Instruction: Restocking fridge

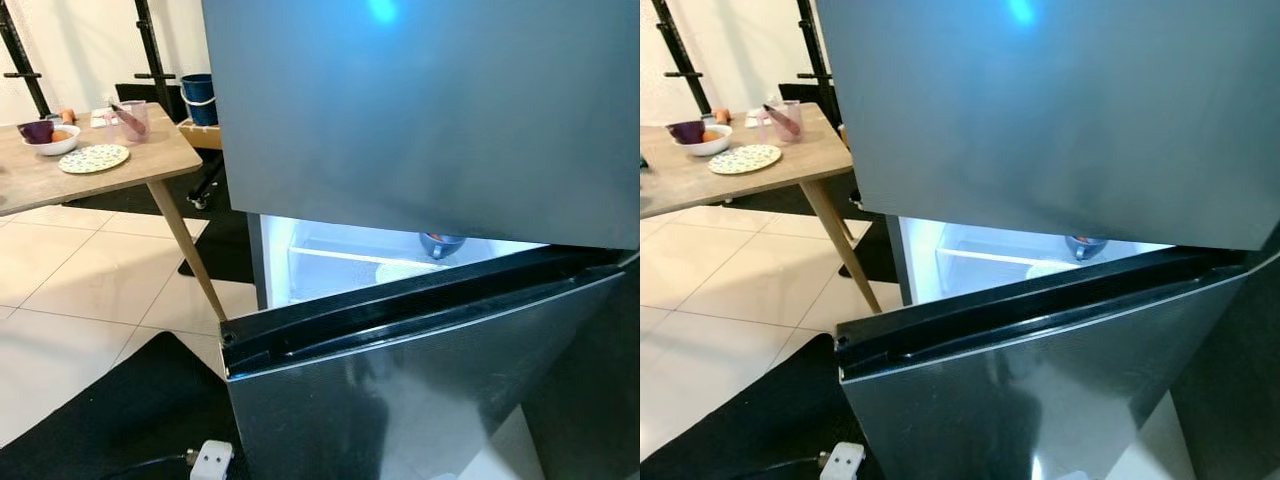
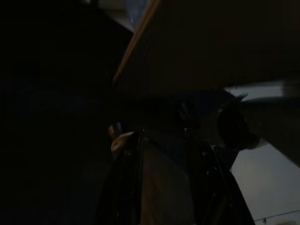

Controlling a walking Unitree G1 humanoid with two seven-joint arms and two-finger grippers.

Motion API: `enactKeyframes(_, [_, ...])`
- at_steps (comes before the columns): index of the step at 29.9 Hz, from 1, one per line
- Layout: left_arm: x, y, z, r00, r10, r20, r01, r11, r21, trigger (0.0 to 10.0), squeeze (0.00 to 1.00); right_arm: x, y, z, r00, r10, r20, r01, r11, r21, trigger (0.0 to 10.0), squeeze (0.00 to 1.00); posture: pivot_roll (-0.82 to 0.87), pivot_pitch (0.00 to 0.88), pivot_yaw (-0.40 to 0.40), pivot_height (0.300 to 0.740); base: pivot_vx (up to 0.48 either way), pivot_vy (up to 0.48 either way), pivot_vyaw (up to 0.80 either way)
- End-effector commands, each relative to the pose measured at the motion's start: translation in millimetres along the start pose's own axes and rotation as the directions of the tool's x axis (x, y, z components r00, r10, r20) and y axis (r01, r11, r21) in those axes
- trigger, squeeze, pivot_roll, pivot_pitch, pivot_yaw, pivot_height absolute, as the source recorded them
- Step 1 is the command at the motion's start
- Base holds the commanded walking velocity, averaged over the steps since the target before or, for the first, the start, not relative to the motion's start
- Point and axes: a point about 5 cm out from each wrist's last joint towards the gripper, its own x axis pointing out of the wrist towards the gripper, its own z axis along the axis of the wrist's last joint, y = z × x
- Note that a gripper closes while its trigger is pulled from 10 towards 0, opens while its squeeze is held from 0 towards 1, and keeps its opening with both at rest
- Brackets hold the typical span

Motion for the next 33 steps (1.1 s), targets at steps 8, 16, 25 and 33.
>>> enactKeyframes(8, [-2.5,14.8,16.3,0.984,0.148,0.098,-0.146,0.989,-0.031,10.0,0.00,0.3,5.4,-8.2,0.999,0.018,-0.032,-0.018,1.000,0.003,10.0,0.00,-0.08,0.000,0.002,0.740,0.000,0.000,0.00])
enactKeyframes(16, [-6.9,21.3,23.8,0.957,0.151,0.249,-0.047,0.923,-0.381,10.0,0.00,-0.2,3.9,-7.8,0.999,0.019,-0.032,-0.019,1.000,-0.001,10.0,0.00,-0.08,0.000,0.000,0.740,0.000,0.000,0.00])
enactKeyframes(25, [-7.8,9.1,18.4,0.916,-0.008,0.400,0.301,0.674,-0.675,10.0,0.00,-0.2,4.3,-7.8,0.999,0.027,-0.035,-0.027,1.000,-0.005,10.0,0.00,-0.07,0.000,-0.002,0.740,0.000,0.000,0.00])
enactKeyframes(33, [-15.3,10.9,1.8,0.920,-0.055,0.389,0.332,0.637,-0.696,10.0,0.00,-0.5,4.6,-9.3,0.999,0.031,-0.042,-0.031,0.999,-0.008,10.0,0.00,-0.07,0.000,-0.002,0.740,0.000,0.000,0.00])
